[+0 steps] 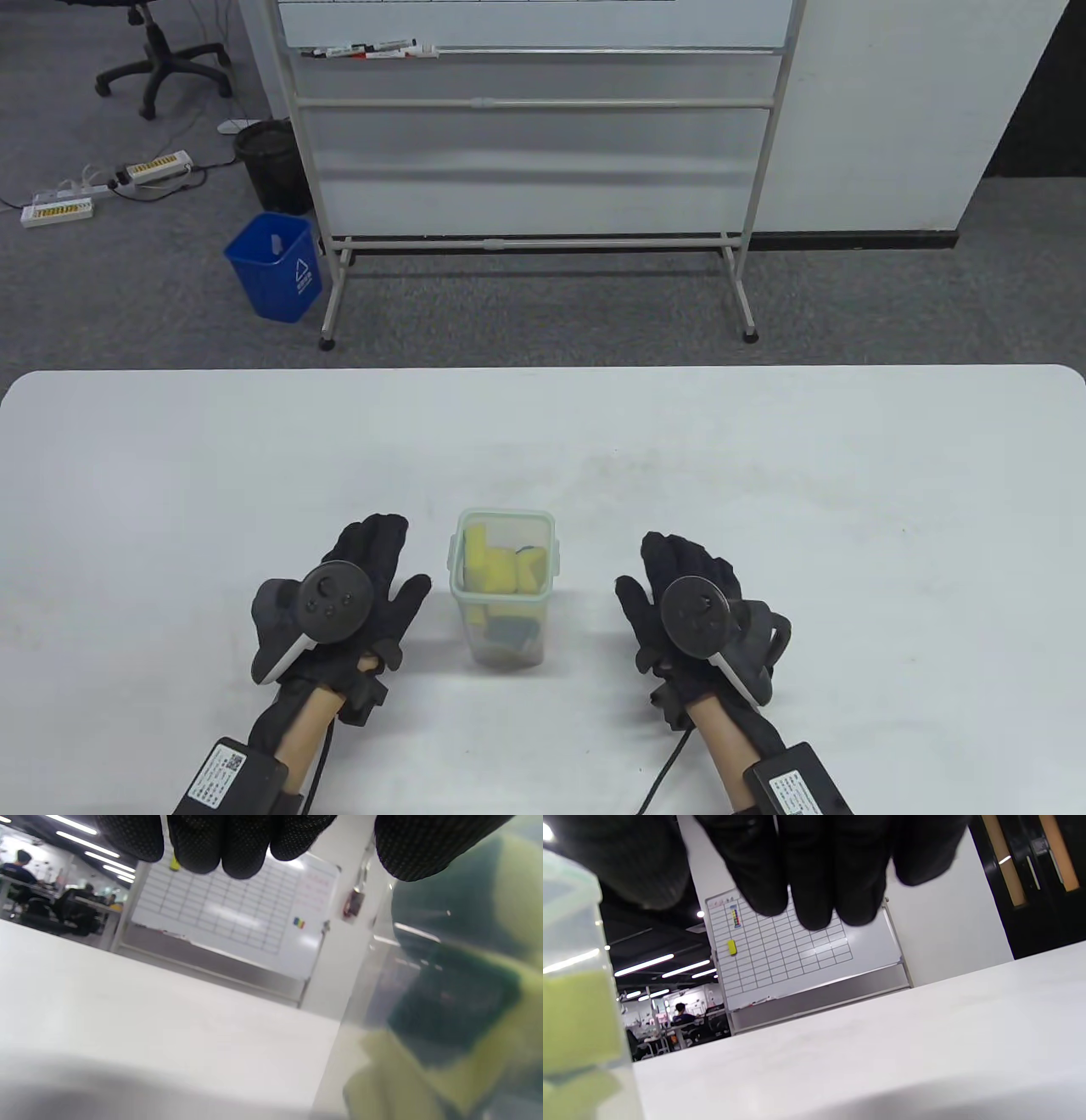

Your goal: Squeeze sponges into plastic airtight container

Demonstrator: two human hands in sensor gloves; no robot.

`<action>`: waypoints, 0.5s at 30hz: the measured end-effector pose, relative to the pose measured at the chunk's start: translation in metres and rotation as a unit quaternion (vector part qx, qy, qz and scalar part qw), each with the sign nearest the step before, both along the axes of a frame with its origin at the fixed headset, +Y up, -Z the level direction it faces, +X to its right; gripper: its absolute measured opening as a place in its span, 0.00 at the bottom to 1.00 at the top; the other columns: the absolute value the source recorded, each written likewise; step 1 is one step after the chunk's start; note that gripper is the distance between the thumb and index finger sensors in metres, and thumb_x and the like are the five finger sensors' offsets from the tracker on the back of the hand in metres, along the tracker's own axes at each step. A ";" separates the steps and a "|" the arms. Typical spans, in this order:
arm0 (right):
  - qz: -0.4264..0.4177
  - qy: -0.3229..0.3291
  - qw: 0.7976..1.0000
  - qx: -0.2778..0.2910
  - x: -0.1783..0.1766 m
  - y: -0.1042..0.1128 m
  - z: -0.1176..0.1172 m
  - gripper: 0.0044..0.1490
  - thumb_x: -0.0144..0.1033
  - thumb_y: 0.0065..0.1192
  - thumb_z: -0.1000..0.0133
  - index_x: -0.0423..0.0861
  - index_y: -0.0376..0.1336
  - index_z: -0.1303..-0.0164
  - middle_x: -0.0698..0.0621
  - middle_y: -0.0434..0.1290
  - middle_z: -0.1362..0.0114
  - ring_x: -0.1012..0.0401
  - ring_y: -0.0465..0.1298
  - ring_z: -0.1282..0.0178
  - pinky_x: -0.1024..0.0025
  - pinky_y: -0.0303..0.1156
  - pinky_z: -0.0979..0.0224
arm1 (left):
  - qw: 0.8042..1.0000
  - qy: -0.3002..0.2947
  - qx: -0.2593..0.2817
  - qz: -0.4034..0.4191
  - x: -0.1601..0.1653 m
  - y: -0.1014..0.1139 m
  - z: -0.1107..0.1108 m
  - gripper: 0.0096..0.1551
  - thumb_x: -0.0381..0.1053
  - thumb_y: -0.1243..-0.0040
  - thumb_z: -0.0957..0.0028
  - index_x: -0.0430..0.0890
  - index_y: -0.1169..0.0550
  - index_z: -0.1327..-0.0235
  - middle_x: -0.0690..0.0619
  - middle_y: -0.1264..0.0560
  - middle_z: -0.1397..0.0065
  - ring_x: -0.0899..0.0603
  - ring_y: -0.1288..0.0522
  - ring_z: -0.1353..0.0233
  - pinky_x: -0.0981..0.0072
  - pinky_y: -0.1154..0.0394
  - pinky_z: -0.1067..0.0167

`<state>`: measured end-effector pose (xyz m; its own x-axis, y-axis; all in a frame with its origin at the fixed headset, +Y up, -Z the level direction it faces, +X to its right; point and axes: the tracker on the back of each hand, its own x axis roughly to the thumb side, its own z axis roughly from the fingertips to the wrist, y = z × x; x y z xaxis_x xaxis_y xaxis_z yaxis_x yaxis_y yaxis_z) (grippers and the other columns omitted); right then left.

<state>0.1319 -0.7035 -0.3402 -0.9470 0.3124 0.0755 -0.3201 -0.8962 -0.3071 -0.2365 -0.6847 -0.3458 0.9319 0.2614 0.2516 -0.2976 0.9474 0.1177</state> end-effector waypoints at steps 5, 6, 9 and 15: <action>0.055 0.013 0.998 -0.004 -0.004 -0.008 0.001 0.51 0.66 0.61 0.52 0.51 0.57 0.20 0.46 0.63 0.16 0.47 0.63 0.15 0.45 0.55 0.18 | 0.999 -0.010 0.013 -0.049 0.003 -0.007 0.008 0.50 0.69 0.47 0.51 0.49 0.47 0.20 0.45 0.48 0.13 0.36 0.49 0.15 0.38 0.46 0.23; 0.066 0.014 0.998 -0.011 -0.004 -0.009 0.000 0.52 0.67 0.61 0.52 0.51 0.57 0.19 0.47 0.62 0.15 0.47 0.62 0.14 0.45 0.54 0.18 | 0.999 -0.006 0.009 -0.049 0.003 -0.009 0.009 0.50 0.69 0.47 0.51 0.49 0.47 0.21 0.45 0.49 0.13 0.37 0.50 0.15 0.38 0.47 0.23; 0.080 0.017 0.996 -0.019 -0.005 -0.013 0.001 0.54 0.68 0.60 0.52 0.51 0.54 0.18 0.46 0.59 0.14 0.47 0.59 0.13 0.45 0.52 0.17 | 0.999 -0.009 -0.002 -0.047 0.003 -0.015 0.008 0.51 0.69 0.47 0.51 0.49 0.49 0.21 0.46 0.51 0.13 0.37 0.52 0.15 0.38 0.49 0.23; 0.100 0.018 0.994 -0.038 -0.008 -0.016 -0.001 0.56 0.69 0.59 0.52 0.51 0.51 0.17 0.46 0.56 0.12 0.47 0.56 0.12 0.44 0.50 0.17 | 0.998 -0.009 -0.002 -0.059 0.004 -0.018 0.008 0.51 0.70 0.47 0.51 0.49 0.50 0.21 0.46 0.53 0.13 0.37 0.54 0.15 0.38 0.50 0.23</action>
<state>0.1241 -0.7194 -0.3410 -0.9877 0.1248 0.0939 -0.1433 -0.9630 -0.2283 -0.2321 -0.7030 -0.3377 0.9517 0.1508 0.2674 -0.1856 0.9764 0.1100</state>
